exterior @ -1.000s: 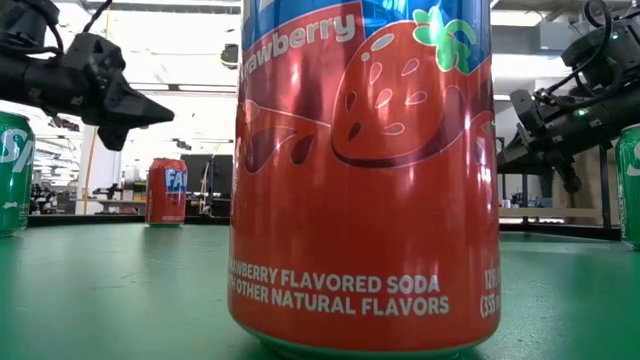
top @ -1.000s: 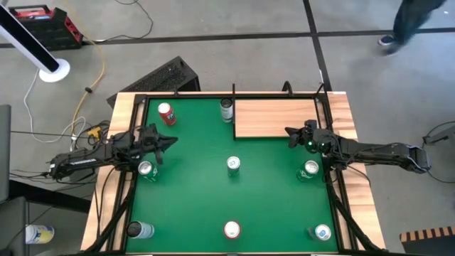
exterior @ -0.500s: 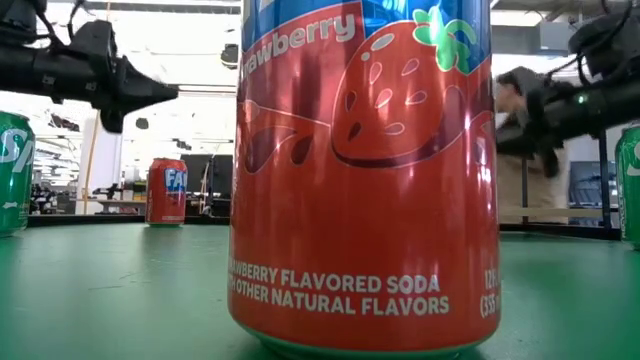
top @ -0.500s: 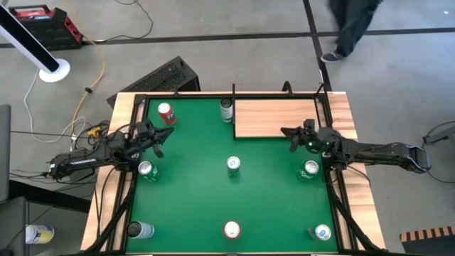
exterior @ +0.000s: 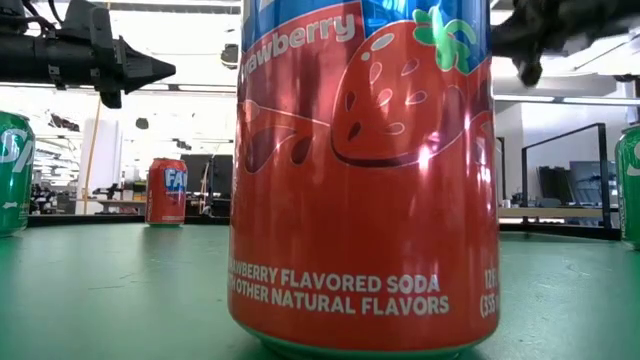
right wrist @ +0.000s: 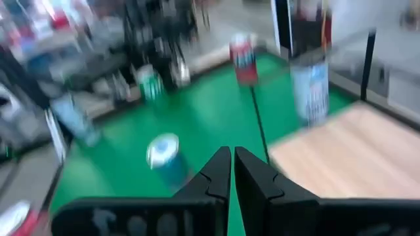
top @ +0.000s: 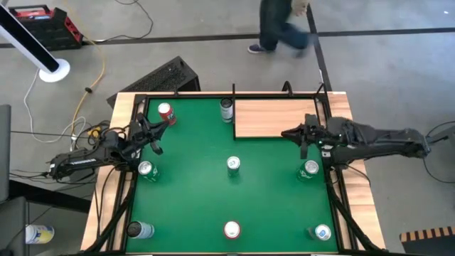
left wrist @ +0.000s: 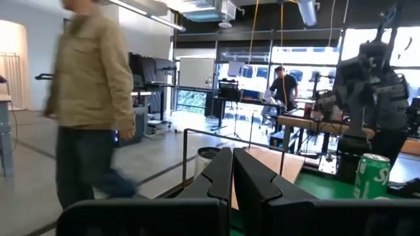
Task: Place canned beverage on shelf
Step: Put the right green soda can on the shelf
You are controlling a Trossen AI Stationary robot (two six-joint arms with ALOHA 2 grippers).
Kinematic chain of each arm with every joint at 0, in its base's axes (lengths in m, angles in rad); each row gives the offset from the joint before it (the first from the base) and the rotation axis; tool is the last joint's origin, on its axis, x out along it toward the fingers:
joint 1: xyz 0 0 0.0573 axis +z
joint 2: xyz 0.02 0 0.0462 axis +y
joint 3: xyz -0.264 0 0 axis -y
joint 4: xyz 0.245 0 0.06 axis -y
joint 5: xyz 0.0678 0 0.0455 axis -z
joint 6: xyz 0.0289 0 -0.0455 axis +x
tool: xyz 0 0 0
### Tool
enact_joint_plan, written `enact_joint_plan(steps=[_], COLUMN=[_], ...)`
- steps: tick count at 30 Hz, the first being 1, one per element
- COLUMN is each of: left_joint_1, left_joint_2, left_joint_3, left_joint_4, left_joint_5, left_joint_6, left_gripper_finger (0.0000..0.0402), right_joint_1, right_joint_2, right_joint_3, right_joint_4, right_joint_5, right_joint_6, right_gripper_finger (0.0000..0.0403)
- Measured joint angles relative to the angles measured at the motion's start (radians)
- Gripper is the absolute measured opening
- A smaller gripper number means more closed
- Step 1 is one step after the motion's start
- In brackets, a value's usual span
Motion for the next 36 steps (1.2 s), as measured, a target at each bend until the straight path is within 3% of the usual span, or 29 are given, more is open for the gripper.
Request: enact_joint_plan(steps=[7,14,17,21,29,36], left_joint_1=[0.000,0.000,0.000,0.000,0.000,0.000], left_joint_2=[0.000,0.000,0.000,0.000,0.000,0.000], left_joint_3=[0.000,0.000,0.000,0.000,0.000,0.000], left_joint_4=[0.005,0.031,0.030,0.029,0.021,-0.029], left_joint_5=[-0.001,-0.085,-0.097,-0.097,-0.097,-0.095], left_joint_6=[0.076,0.071,0.062,0.061,0.035,0.012], left_gripper_finger=[0.0000,0.0000,0.0000,0.0000,0.0000,0.0000], right_joint_1=[0.106,0.150,0.169,0.179,0.179,0.178], right_joint_2=[0.175,0.296,0.357,0.451,0.593,0.627], right_joint_3=[0.345,0.509,0.548,0.572,0.572,0.570], right_joint_4=[-0.634,-1.027,-1.149,-1.212,-1.215,-1.207], right_joint_5=[-0.001,-0.096,-0.147,-0.214,-0.266,-0.285], right_joint_6=[0.322,0.799,0.915,0.928,0.748,0.654], right_gripper_finger=[0.0048,0.0048,0.0048,0.0048,0.0051,0.0119])
